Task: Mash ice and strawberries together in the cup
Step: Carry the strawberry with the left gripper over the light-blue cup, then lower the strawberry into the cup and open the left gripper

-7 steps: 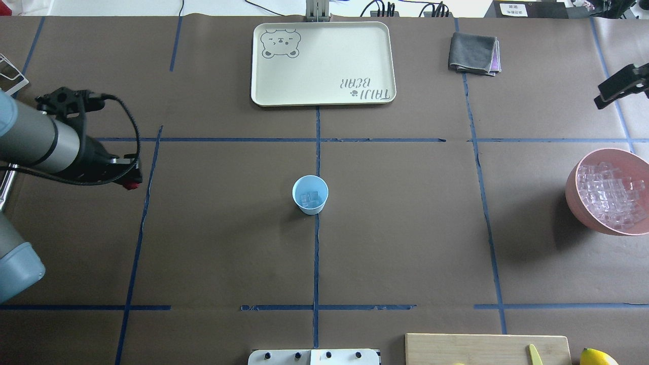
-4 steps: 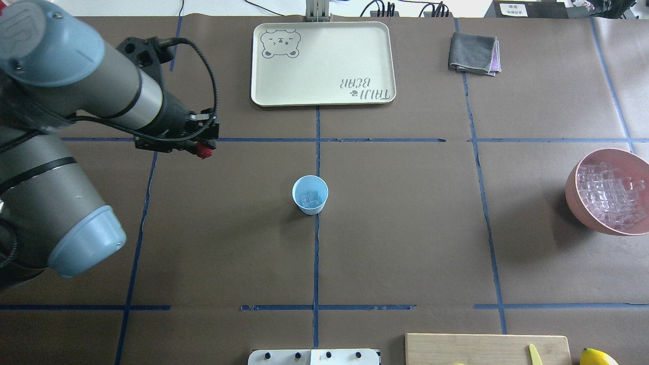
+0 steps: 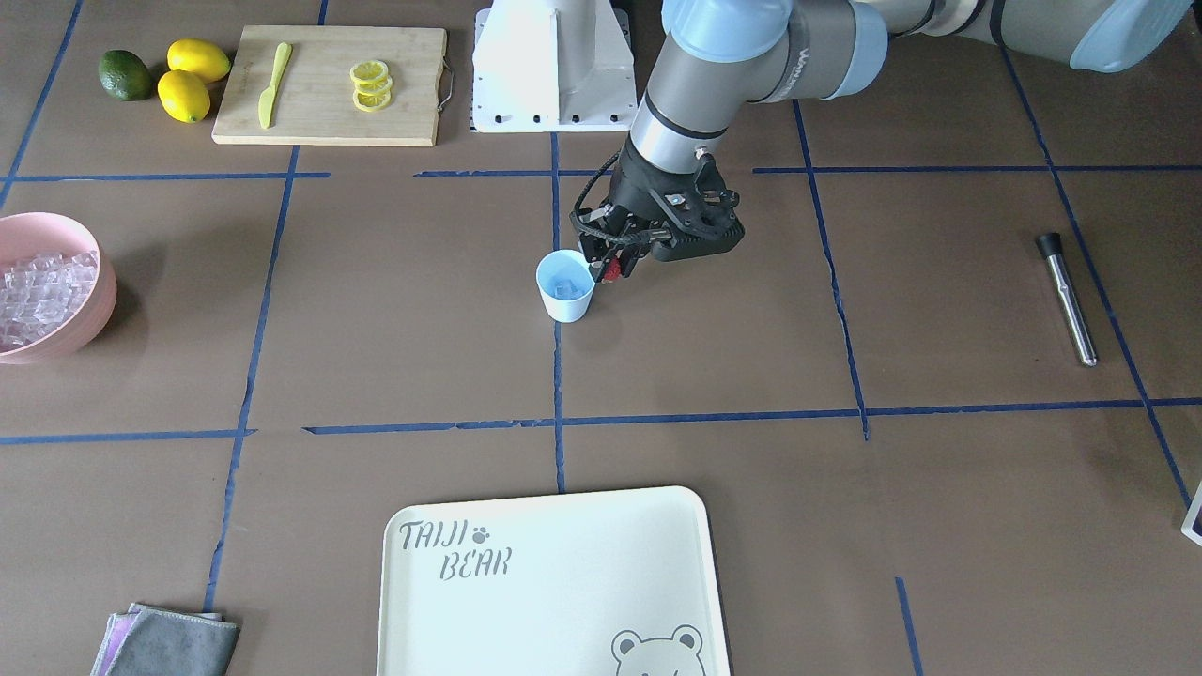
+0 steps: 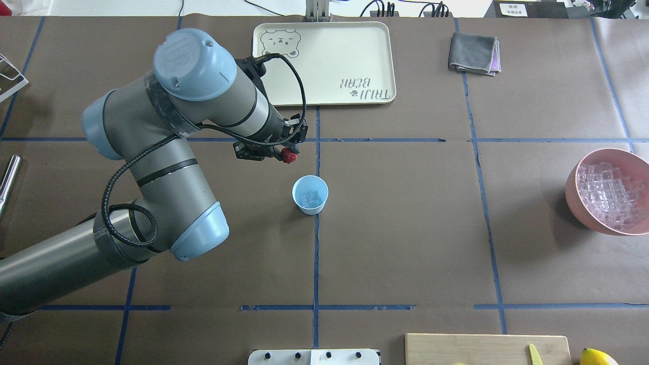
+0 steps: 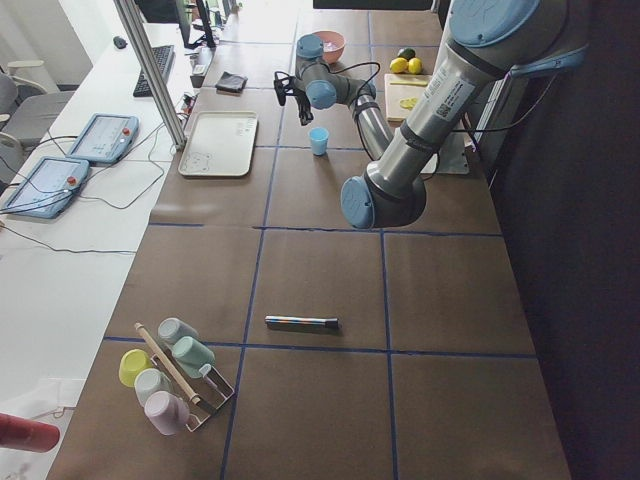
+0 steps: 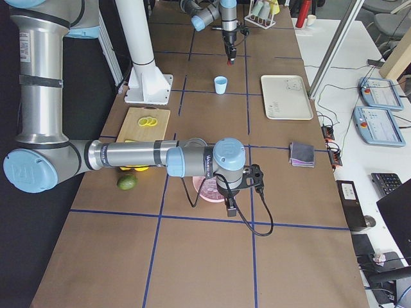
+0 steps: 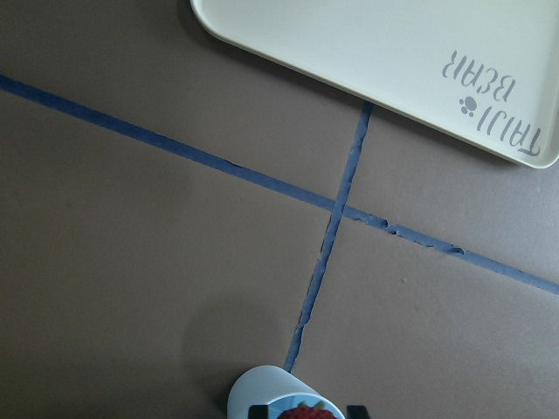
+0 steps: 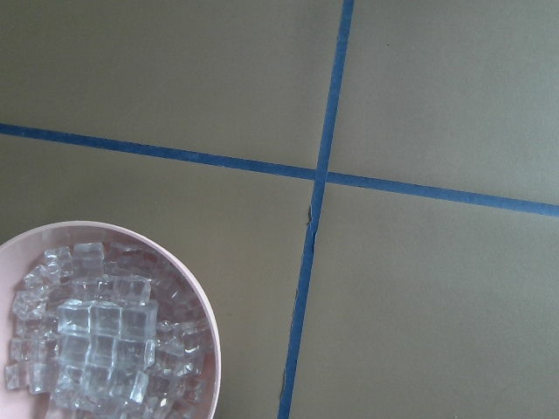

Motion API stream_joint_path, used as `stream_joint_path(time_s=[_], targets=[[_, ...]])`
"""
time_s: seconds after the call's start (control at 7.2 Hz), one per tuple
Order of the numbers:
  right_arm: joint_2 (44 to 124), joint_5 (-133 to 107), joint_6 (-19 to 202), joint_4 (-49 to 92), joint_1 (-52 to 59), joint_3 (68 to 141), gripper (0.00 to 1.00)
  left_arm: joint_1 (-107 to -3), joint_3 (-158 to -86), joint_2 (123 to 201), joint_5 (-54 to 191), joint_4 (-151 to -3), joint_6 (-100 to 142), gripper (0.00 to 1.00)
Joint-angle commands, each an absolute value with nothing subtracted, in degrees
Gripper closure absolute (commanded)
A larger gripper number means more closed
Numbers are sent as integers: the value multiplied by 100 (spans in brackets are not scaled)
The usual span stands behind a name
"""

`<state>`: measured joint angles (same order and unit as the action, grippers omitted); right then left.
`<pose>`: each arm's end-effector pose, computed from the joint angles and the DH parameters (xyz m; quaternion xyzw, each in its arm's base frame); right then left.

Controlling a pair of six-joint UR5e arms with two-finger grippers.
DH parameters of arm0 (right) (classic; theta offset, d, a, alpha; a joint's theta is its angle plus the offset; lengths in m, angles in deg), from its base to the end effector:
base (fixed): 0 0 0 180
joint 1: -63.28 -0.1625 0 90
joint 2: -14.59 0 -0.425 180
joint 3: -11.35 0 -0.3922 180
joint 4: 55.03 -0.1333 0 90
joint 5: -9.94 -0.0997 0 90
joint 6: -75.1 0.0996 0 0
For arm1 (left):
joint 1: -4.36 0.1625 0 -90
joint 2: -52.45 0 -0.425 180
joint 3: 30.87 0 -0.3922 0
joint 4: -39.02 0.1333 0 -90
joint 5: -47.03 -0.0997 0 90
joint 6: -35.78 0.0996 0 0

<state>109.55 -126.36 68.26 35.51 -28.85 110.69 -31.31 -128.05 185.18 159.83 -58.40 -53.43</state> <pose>0.0783 -0.4558 0.6179 0.0614 -0.3893 -0.0509 0.9176 0.4908 -0.4688 0.1403 -0.0176 0.5009 -0.1673 0.8490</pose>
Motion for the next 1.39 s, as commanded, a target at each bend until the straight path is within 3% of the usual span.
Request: stream_joint_path(time_s=[0.0,0.56,0.83,0.97,1.11,1.25], targets=[[10987,-12638,6842,3550,-2892,11049,0,-2817,-12554,18578,15760,-6081,-5421,100],[10987,-12638,6868,3550,-2892,11067,0,-2675,-12483,18569,15760,-6091,-5413,99],[10978,-12638,6868,3550,-2892,11076,0,-2684,-12483,18569,15760,-6100,-5404,88],[10969,-12629,6868,3550,-2892,11076,0,-2675,-12483,18569,15760,-6100,-5404,64],[10969,-12638,6868,3550,-2892,11076,0,-2675,-12457,18578,15760,-6118,-5378,25],[10969,-12638,6877,3550,-2892,11076,0,-2675,-12413,18569,15751,-6274,-5369,7]])
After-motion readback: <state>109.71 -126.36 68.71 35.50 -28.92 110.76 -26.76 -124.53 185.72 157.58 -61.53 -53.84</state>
